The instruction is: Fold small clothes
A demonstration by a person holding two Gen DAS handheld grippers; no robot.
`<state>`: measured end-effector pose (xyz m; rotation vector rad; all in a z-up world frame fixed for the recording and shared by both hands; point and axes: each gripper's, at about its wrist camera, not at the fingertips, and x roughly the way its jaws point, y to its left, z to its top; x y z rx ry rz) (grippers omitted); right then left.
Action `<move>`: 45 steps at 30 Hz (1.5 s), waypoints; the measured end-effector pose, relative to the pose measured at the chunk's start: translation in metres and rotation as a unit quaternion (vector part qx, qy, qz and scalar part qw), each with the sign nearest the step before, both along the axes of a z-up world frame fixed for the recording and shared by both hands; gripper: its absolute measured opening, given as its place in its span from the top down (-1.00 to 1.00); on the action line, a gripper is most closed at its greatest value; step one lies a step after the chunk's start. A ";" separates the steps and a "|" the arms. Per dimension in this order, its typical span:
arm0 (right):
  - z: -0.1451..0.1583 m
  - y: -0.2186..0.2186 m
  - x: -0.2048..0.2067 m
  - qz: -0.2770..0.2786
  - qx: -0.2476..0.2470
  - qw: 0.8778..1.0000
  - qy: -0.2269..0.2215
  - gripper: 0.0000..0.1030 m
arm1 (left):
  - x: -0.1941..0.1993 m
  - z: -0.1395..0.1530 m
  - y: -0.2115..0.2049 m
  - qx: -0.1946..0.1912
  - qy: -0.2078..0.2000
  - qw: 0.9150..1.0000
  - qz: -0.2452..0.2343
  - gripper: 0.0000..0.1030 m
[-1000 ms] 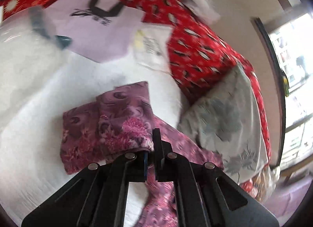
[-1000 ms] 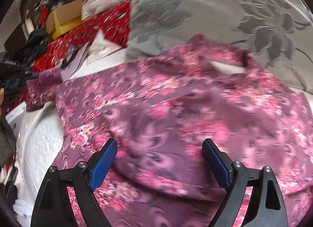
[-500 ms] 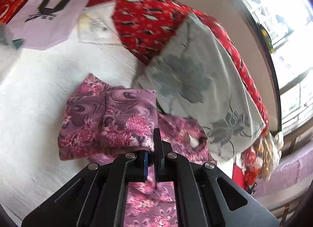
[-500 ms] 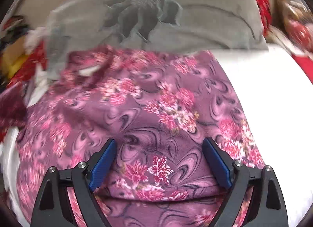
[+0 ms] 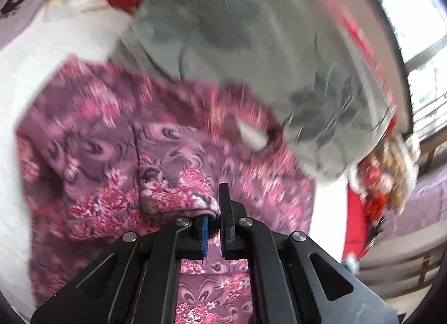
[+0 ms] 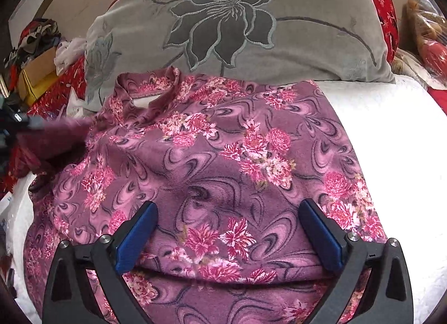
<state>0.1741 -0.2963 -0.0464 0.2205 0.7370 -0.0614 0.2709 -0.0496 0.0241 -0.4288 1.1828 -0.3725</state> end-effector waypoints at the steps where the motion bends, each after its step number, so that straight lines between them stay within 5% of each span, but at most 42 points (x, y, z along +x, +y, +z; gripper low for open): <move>1: 0.001 0.000 0.000 0.000 0.002 1.000 -0.002 -0.98 | -0.002 -0.008 -0.009 0.013 0.006 1.000 -0.008 0.96; 5: 0.002 -0.002 -0.002 0.001 0.006 1.000 -0.006 -0.98 | -0.011 -0.041 -0.035 0.070 0.027 0.997 -0.031 0.64; 7: 0.002 -0.002 -0.002 0.000 0.006 1.000 -0.005 -0.98 | -0.016 -0.042 -0.037 0.074 0.012 0.996 -0.040 0.54; 9: 0.002 -0.002 -0.002 0.000 0.003 1.000 -0.004 -0.99 | -0.020 -0.037 -0.038 0.070 0.009 0.996 -0.058 0.23; 11: 0.002 -0.001 -0.001 0.000 -0.002 1.000 0.000 -0.99 | -0.028 -0.028 -0.031 0.061 0.012 0.996 -0.070 0.20; 15: 0.004 0.003 0.002 -0.001 -0.013 1.000 0.011 -0.99 | -0.053 -0.013 0.017 0.013 -0.007 0.998 -0.053 0.12; 19: 0.021 0.018 0.008 0.003 -0.029 0.999 0.025 -0.75 | -0.056 -0.026 0.094 -0.045 0.010 0.998 0.054 -0.04; 24: 0.060 0.077 0.007 0.097 -0.036 0.994 -0.027 -0.74 | -0.035 -0.074 0.153 -0.148 0.091 0.974 0.147 0.02; 28: 0.068 0.142 0.008 0.188 -0.103 0.976 -0.034 -0.74 | -0.031 -0.082 0.168 -0.201 0.104 0.960 0.167 0.02; 32: 0.052 0.198 0.013 0.255 -0.210 0.943 -0.029 -0.74 | -0.029 -0.090 0.176 -0.234 0.115 0.951 0.167 0.02; 37: 0.027 0.238 0.024 0.284 -0.311 0.907 -0.029 -0.68 | -0.026 -0.091 0.179 -0.241 0.115 0.950 0.160 0.02; 39: 0.024 0.243 0.029 0.287 -0.324 0.901 -0.035 -0.32 | -0.027 -0.089 0.175 -0.239 0.113 0.951 0.158 0.02; 41: 0.030 0.237 0.035 0.291 -0.290 0.911 -0.022 0.73 | -0.027 -0.089 0.175 -0.237 0.110 0.953 0.155 0.02; 45: 0.057 0.186 0.037 0.243 -0.101 0.964 -0.026 0.71 | -0.027 -0.087 0.172 -0.224 0.101 0.958 0.147 0.02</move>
